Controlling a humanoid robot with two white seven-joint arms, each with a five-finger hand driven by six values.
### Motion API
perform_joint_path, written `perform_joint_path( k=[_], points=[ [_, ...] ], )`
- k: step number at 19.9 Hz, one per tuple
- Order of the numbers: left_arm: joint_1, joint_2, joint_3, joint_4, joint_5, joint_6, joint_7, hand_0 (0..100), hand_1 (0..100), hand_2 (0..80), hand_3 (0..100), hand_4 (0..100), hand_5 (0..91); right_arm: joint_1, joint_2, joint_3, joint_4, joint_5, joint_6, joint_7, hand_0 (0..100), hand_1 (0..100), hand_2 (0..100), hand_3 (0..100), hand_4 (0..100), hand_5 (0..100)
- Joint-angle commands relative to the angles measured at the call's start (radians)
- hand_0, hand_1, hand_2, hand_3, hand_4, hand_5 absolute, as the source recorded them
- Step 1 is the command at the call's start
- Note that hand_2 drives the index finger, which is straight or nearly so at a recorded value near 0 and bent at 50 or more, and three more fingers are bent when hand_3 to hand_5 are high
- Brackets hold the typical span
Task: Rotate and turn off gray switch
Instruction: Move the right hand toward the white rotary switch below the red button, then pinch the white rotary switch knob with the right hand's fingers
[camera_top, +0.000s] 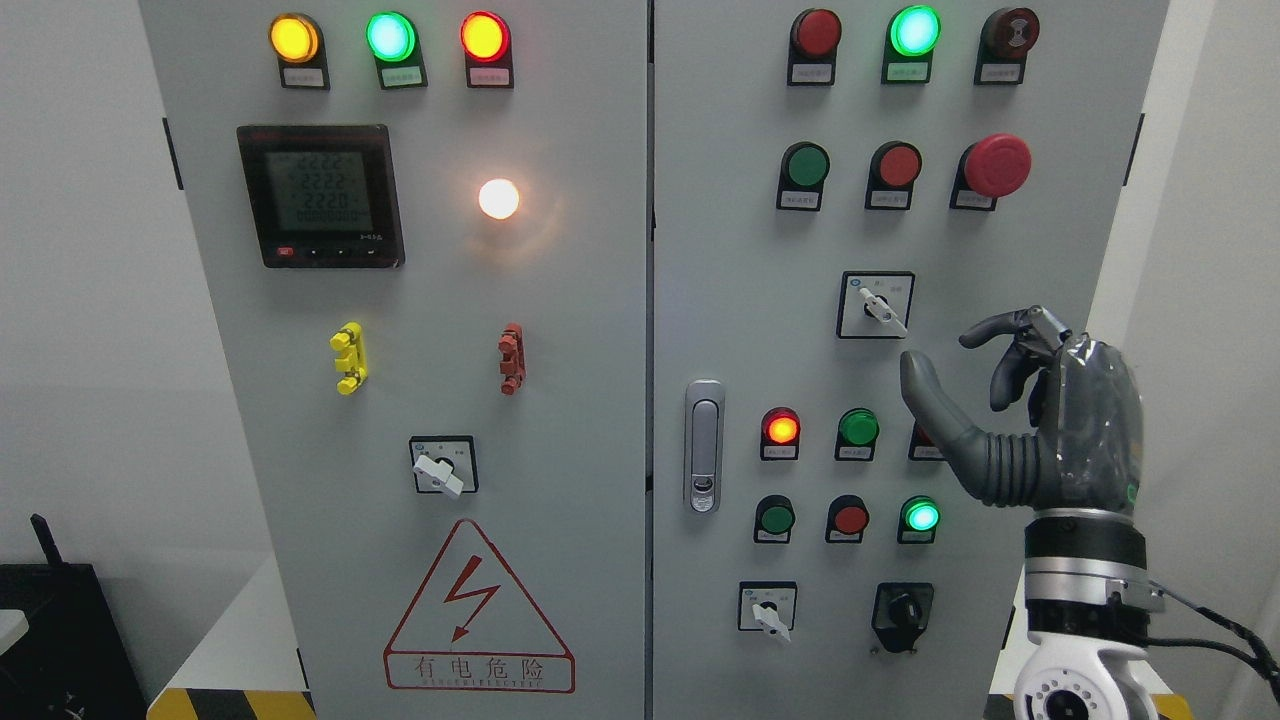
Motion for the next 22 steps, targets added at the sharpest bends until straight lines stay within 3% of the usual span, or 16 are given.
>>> perform_joint_path(
  k=[1, 19, 22],
  points=[
    [-0.009, 0.000, 0.008, -0.026, 0.020, 0.000, 0.000, 12, 39, 0.0, 0, 0, 0.0, -0.029, 0.005, 0.034, 0.043, 0.003, 0.002, 0.000, 6, 46, 55, 99, 95, 100],
    [-0.009, 0.000, 0.008, -0.026, 0.020, 0.000, 0.000, 12, 39, 0.0, 0, 0, 0.0, -0.077, -0.006, 0.030, 0.104, 0.014, 0.007, 0.003, 8, 48, 55, 98, 95, 100],
    [-0.009, 0.000, 0.008, -0.026, 0.020, 0.000, 0.000, 12, 39, 0.0, 0, 0, 0.0, -0.083, -0.006, 0.031, 0.106, 0.012, 0.036, 0.003, 8, 48, 55, 98, 95, 100]
  ],
)
